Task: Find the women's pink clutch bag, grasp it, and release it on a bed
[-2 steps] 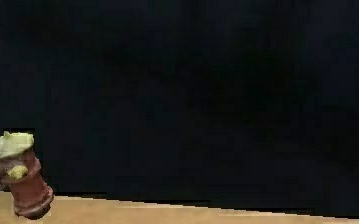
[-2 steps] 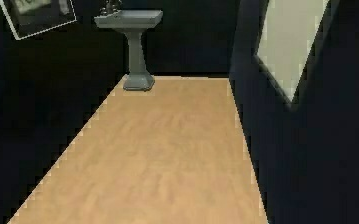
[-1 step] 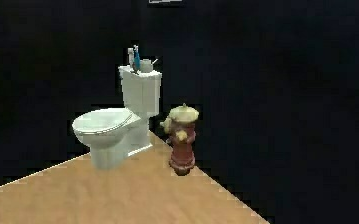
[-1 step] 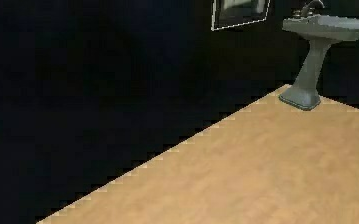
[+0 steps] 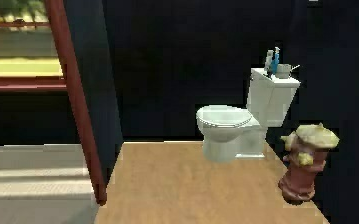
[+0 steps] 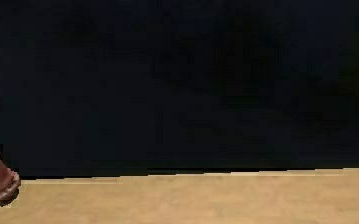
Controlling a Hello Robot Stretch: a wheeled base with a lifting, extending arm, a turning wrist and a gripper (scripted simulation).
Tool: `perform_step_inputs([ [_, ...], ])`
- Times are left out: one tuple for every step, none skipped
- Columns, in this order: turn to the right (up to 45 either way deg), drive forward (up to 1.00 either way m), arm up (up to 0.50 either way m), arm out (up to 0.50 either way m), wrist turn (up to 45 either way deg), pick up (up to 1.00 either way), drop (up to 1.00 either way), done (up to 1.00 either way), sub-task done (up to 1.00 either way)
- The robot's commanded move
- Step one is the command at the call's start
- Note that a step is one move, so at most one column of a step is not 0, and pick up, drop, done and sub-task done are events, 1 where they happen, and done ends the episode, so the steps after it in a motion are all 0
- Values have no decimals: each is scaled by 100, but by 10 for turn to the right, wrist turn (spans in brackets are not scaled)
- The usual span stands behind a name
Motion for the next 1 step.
perform_step_inputs([
  [0,45,0,0,0,0,0,0,0],
])
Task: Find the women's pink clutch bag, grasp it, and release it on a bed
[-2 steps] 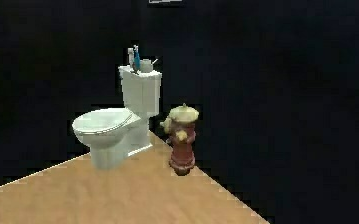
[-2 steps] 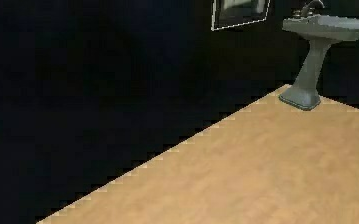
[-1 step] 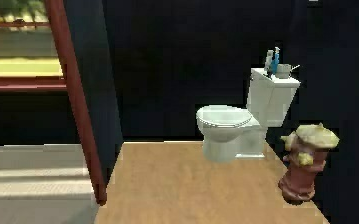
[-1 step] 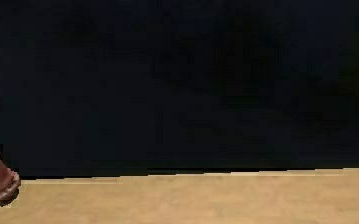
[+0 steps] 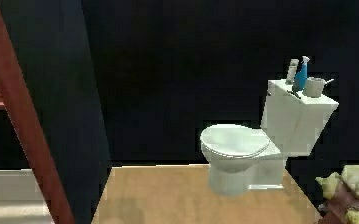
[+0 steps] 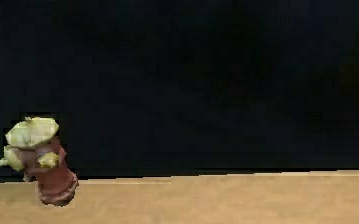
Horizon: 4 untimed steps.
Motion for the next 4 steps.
perform_step_inputs([
  [-450,0,0,0,0,0,0,0,0],
  [-270,0,0,0,0,0,0,0,0],
  [0,60,0,0,0,0,0,0,0],
  [-180,0,0,0,0,0,0,0,0],
])
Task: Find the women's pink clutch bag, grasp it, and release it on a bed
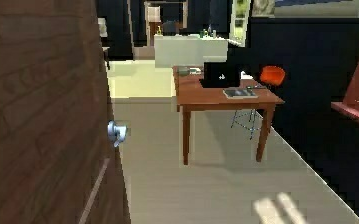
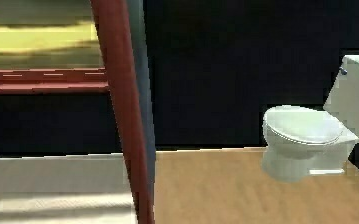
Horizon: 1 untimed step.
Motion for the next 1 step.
perform_step_inputs([
  [0,100,0,0,0,0,0,0,0],
])
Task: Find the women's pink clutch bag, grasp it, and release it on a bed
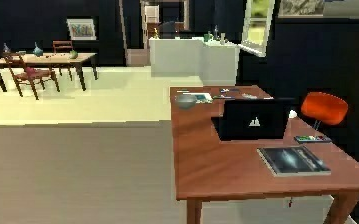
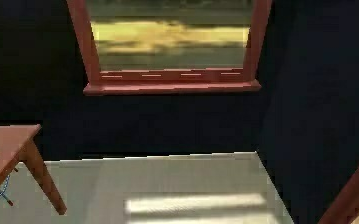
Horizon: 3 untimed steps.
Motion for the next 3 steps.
perform_step_inputs([
  [-330,0,0,0,0,0,0,0,0],
  [-30,0,0,0,0,0,0,0,0],
  [0,100,0,0,0,0,0,0,0],
])
